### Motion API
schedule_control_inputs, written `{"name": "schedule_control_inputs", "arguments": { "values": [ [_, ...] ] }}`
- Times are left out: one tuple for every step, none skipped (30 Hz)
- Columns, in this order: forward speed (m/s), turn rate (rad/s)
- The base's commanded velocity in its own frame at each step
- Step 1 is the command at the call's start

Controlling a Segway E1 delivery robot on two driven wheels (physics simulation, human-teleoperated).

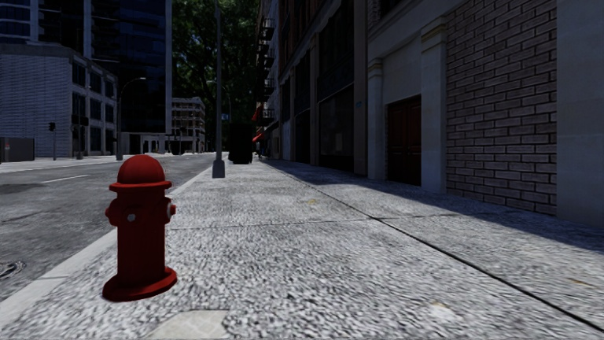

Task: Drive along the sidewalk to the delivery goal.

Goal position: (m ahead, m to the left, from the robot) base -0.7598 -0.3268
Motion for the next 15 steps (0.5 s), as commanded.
{"name": "schedule_control_inputs", "arguments": {
  "values": [
    [0.00, 0.00],
    [0.00, 0.00],
    [0.00, 0.00],
    [0.00, 0.00],
    [0.00, 0.00],
    [0.00, 0.00],
    [0.00, 0.00],
    [0.00, 0.00],
    [0.00, 0.00],
    [0.00, 0.00],
    [0.00, 0.00],
    [0.00, 0.00],
    [0.00, 0.00],
    [0.00, 0.00],
    [0.00, 0.00]
  ]
}}
